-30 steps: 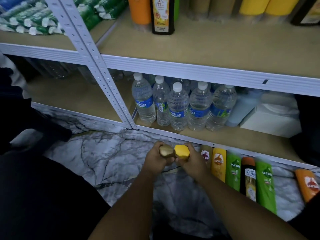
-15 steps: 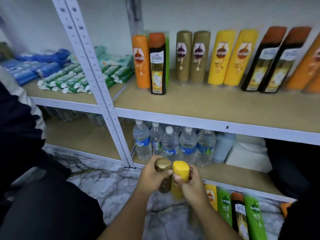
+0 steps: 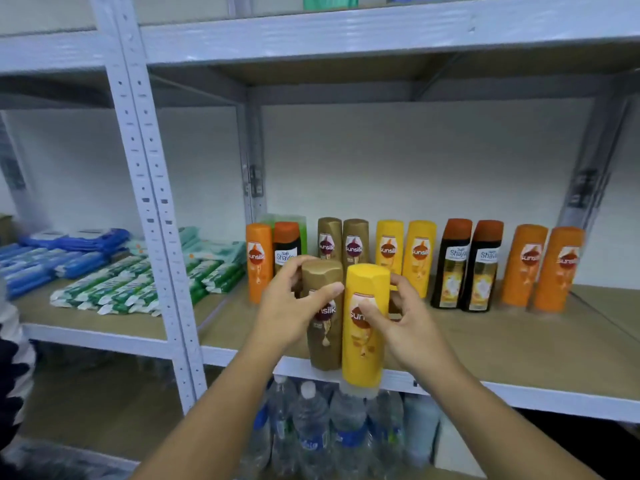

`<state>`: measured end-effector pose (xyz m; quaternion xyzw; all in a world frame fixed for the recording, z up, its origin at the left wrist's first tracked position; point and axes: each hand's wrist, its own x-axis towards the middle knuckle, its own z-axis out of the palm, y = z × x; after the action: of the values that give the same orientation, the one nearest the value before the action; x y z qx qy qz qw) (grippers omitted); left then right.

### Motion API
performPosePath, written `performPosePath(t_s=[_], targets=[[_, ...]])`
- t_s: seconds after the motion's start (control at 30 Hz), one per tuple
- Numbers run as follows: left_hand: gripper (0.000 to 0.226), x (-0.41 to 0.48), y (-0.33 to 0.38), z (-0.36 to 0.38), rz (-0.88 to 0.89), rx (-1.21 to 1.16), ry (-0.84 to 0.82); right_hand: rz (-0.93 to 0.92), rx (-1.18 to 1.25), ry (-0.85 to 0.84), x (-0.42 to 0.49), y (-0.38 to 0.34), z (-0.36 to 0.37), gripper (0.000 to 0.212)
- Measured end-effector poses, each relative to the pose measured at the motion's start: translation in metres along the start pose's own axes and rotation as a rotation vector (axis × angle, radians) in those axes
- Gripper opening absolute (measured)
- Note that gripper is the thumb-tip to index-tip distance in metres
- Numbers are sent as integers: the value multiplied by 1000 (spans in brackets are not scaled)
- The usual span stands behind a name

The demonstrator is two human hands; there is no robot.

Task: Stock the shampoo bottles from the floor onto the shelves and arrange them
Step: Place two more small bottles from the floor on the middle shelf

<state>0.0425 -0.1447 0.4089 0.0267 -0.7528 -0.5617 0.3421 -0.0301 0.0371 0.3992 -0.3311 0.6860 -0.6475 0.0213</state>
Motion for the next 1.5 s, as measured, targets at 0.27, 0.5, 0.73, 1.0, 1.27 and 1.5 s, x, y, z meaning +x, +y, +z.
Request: performPosePath(t_s=[0.27,0.5,0.73,1.0,1.27,1.5], targets=[[48,56,-34,23,-25,7,56,-43,-39,35,53,25,-3,46],[74,50,-80,18,-167,198,-191,80,-211,-169,68,82,-6,75],[78,57,-117,11,-260,289,-238,153,-339,-187,78,108,-2,83],[47,63,-153,23,-240,564,-114,160,-433,-49,92,141,9,63],[51,71,-175,31,-198,584,14,115,-456,30,104,157,20,67],[53,74,-177,36,-187,622,66,78,-497,29,108,165,21,57]])
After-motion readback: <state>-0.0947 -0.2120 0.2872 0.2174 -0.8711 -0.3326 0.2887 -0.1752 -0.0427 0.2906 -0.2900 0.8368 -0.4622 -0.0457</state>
